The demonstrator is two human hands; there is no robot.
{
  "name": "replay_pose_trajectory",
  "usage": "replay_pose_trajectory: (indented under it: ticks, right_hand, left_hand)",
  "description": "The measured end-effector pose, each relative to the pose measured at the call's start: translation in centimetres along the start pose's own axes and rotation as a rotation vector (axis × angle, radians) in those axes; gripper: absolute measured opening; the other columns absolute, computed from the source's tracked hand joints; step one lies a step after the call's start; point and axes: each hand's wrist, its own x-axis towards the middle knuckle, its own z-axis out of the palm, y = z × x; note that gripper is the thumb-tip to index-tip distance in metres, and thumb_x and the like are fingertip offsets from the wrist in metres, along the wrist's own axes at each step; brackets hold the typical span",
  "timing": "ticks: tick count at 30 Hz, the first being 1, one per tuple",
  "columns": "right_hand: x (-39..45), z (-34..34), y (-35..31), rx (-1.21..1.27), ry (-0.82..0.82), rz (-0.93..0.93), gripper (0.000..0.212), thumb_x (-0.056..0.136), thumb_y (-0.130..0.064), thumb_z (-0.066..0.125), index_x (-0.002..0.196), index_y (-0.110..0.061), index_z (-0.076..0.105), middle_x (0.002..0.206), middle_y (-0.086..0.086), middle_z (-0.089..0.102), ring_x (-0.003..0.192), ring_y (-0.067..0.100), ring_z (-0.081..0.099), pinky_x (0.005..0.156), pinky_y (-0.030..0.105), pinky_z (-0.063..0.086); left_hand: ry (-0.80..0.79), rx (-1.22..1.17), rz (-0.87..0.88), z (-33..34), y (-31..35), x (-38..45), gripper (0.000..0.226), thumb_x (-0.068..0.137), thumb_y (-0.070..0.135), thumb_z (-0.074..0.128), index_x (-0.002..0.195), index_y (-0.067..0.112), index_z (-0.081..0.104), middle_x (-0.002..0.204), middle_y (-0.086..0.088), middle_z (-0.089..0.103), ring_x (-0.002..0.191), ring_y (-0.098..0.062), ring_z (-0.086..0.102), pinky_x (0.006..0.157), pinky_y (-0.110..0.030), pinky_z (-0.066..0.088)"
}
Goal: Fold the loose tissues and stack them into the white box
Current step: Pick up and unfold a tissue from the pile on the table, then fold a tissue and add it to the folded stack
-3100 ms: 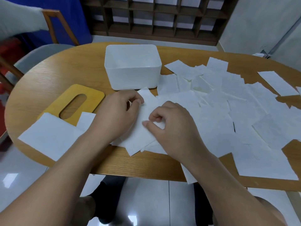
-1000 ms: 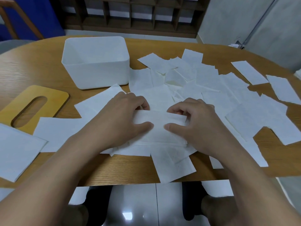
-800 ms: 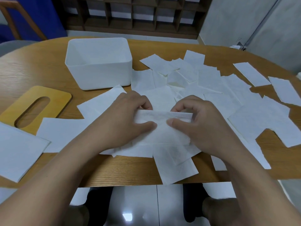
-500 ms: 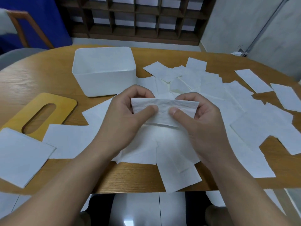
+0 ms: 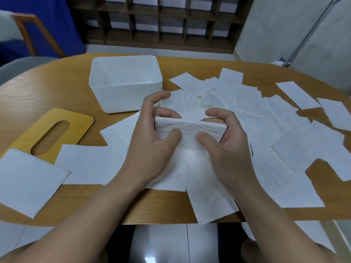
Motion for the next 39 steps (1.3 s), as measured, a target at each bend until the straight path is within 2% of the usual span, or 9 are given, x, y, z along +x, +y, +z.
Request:
replay_pose_trajectory:
  ticks: [9,13,17,21,25,29,33,37,39]
  right_hand:
    - [0.3,-0.3,-0.4,-0.007,-0.013,-0.007,0.041,0.099,-0.018,0.080,0.135,-0.029,0.063,0.116,-0.004,0.075,0.106,0.020,0.077,0.088,0.051,0.068]
    - [0.4,-1.1,-0.4,-0.131,-0.080,-0.023,0.037,0.097,-0.013,0.080,0.128,-0.028,0.065,0.114,-0.010,0.074,0.103,0.014,0.077,0.082,0.039,0.068]
    - [0.2,-1.8,-1.0,-0.107,-0.042,-0.070,0.027,0.099,-0.008,0.079,0.121,-0.021,0.070,0.107,-0.010,0.080,0.096,0.012,0.080,0.072,0.027,0.065]
    - [0.9,-1.6,-2.1,0.054,-0.035,0.030,0.034,0.099,-0.007,0.079,0.128,-0.021,0.069,0.107,-0.001,0.085,0.099,0.019,0.083,0.082,0.043,0.068]
    - [1.2,-0.2,-2.8,0.058,-0.111,0.099,0.050,0.098,-0.011,0.082,0.139,-0.030,0.060,0.115,-0.002,0.084,0.103,0.021,0.083,0.086,0.050,0.068]
    - [1.0,1.1,-4.0,0.026,-0.106,0.088,0.050,0.100,-0.010,0.079,0.134,-0.028,0.048,0.117,-0.001,0.081,0.081,0.028,0.083,0.073,0.035,0.065]
    - [1.8,2.6,-5.8,-0.066,-0.105,-0.012,0.028,0.103,-0.003,0.074,0.114,-0.019,0.053,0.115,-0.007,0.076,0.068,0.030,0.080,0.075,0.042,0.060]
    - [4.7,4.7,-8.6,-0.198,-0.122,-0.108,0.017,0.103,-0.008,0.074,0.105,-0.021,0.063,0.114,-0.012,0.072,0.068,0.021,0.080,0.073,0.043,0.060]
    - [7.3,6.2,-9.6,-0.273,-0.128,-0.179,0.017,0.102,-0.011,0.075,0.104,-0.025,0.065,0.113,-0.009,0.071,0.070,0.017,0.080,0.072,0.038,0.059]
  left_hand:
    - [-0.013,0.034,0.008,-0.8,-0.2,0.3,0.071,0.098,-0.002,0.067,0.153,0.037,0.047,0.112,0.000,0.072,0.106,-0.022,0.071,0.095,-0.055,0.060]
    - [-0.012,0.081,0.017,-0.3,-0.1,0.0,0.068,0.100,0.001,0.068,0.153,0.038,0.047,0.112,0.004,0.068,0.107,-0.016,0.069,0.095,-0.042,0.059]
    - [-0.012,0.027,0.006,-0.9,0.4,0.3,0.068,0.103,0.007,0.072,0.154,0.042,0.044,0.111,0.004,0.075,0.103,-0.019,0.075,0.091,-0.047,0.064]
    - [-0.089,0.123,-0.045,-2.7,1.4,0.2,0.070,0.104,0.018,0.074,0.155,0.043,0.033,0.111,0.014,0.082,0.095,-0.011,0.080,0.084,-0.036,0.065]
    - [-0.079,0.130,-0.037,-4.6,1.6,0.3,0.056,0.104,0.010,0.073,0.142,0.034,0.039,0.099,0.008,0.083,0.080,-0.021,0.079,0.077,-0.056,0.066]
    - [0.015,0.178,0.043,-6.7,2.3,0.7,0.030,0.105,0.010,0.070,0.124,0.024,0.051,0.090,0.011,0.075,0.075,-0.013,0.076,0.060,-0.031,0.056]
    - [0.097,0.293,0.129,-8.3,2.4,1.8,0.016,0.104,0.010,0.069,0.109,0.025,0.067,0.093,0.010,0.069,0.069,-0.011,0.066,0.056,-0.021,0.042]
    - [0.228,0.396,0.186,-10.0,2.8,4.0,0.021,0.103,0.014,0.067,0.112,0.032,0.073,0.101,0.031,0.064,0.086,0.000,0.056,0.068,-0.011,0.038]
    - [0.300,0.482,0.185,-11.1,2.9,5.7,0.022,0.104,0.018,0.065,0.114,0.035,0.074,0.105,0.029,0.065,0.102,-0.003,0.052,0.081,-0.014,0.042]
